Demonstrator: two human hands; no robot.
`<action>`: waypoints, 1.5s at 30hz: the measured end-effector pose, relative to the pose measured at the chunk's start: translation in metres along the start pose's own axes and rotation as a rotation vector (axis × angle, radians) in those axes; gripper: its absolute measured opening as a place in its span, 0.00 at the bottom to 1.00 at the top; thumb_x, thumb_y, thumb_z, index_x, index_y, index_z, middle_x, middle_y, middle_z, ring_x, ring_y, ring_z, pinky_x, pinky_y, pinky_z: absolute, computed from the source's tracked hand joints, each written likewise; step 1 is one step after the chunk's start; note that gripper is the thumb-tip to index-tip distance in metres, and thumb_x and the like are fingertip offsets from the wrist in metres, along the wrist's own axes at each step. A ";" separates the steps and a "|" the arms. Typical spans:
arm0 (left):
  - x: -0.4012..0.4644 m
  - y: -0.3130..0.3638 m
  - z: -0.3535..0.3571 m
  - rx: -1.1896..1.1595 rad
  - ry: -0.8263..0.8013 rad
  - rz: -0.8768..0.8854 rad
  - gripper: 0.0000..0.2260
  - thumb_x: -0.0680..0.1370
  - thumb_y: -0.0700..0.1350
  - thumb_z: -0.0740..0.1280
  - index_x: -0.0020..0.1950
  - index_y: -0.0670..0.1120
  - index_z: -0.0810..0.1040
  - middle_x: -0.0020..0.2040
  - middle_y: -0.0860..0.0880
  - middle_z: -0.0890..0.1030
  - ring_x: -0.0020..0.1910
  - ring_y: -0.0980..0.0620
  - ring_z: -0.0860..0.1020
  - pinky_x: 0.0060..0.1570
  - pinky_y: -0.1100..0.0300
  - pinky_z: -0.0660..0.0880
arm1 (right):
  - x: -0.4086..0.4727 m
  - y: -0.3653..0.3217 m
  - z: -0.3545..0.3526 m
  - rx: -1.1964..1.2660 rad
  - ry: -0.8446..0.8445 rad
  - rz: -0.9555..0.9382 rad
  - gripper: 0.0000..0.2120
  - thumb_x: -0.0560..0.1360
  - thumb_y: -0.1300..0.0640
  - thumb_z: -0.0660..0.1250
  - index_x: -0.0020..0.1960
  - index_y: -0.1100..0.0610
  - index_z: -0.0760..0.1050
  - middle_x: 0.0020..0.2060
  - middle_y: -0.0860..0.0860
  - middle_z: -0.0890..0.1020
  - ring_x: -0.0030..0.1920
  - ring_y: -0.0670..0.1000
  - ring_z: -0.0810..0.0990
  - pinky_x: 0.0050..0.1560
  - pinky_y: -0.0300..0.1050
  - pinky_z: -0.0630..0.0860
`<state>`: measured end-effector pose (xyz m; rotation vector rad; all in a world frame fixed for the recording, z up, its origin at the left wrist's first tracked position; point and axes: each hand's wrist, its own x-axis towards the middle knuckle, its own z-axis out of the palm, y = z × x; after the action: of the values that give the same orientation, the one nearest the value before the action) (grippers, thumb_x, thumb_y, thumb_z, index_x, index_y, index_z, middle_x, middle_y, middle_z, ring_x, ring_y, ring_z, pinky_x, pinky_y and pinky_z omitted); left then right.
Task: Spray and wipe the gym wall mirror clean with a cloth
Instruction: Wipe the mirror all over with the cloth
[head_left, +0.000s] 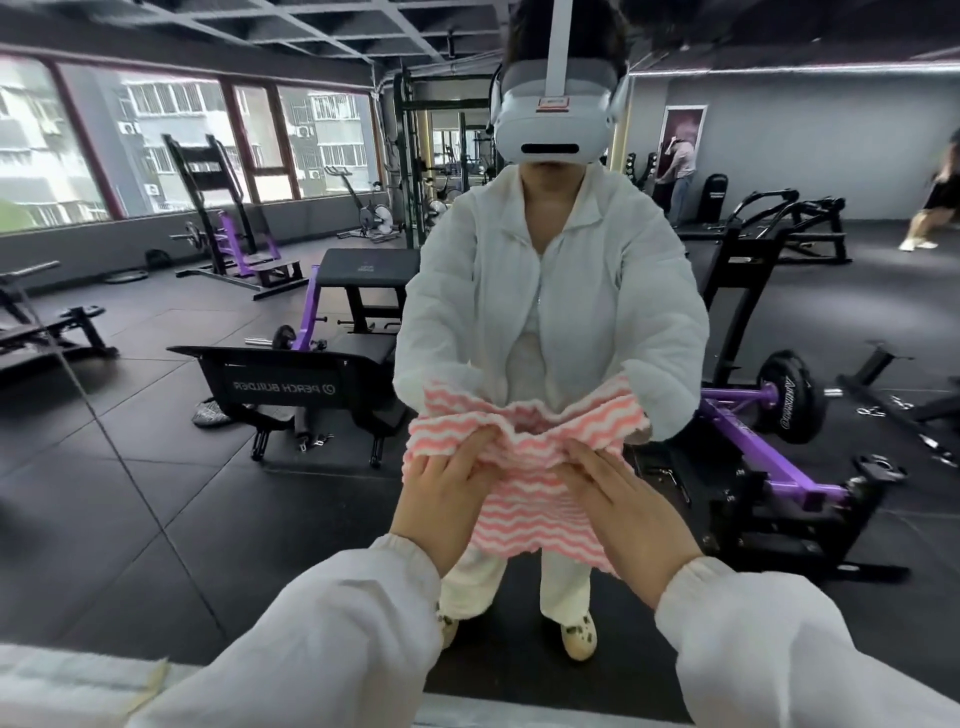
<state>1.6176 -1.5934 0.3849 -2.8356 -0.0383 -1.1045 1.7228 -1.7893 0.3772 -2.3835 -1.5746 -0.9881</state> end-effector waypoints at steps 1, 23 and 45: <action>-0.002 0.000 -0.004 -0.013 -0.021 -0.008 0.12 0.70 0.45 0.57 0.43 0.51 0.81 0.60 0.51 0.72 0.47 0.46 0.76 0.46 0.54 0.73 | -0.003 -0.002 0.000 0.049 -0.002 0.019 0.48 0.49 0.69 0.80 0.65 0.59 0.65 0.63 0.58 0.72 0.62 0.55 0.71 0.63 0.49 0.71; -0.065 -0.049 -0.076 -0.693 -0.364 -0.507 0.15 0.77 0.36 0.65 0.42 0.57 0.73 0.35 0.58 0.79 0.36 0.62 0.75 0.38 0.72 0.70 | -0.013 -0.021 -0.043 0.773 -0.292 0.626 0.09 0.70 0.59 0.74 0.37 0.49 0.77 0.34 0.46 0.79 0.34 0.40 0.75 0.37 0.30 0.70; 0.111 -0.055 -0.108 0.468 0.608 0.011 0.22 0.71 0.37 0.59 0.65 0.47 0.70 0.55 0.47 0.64 0.51 0.47 0.66 0.53 0.51 0.66 | 0.141 -0.003 -0.080 0.105 0.486 -0.013 0.14 0.72 0.69 0.66 0.57 0.62 0.73 0.70 0.61 0.69 0.71 0.64 0.59 0.70 0.67 0.53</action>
<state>1.6234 -1.5510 0.5437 -2.0124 -0.2025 -1.6471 1.7187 -1.7128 0.5199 -1.8735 -1.4141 -1.3241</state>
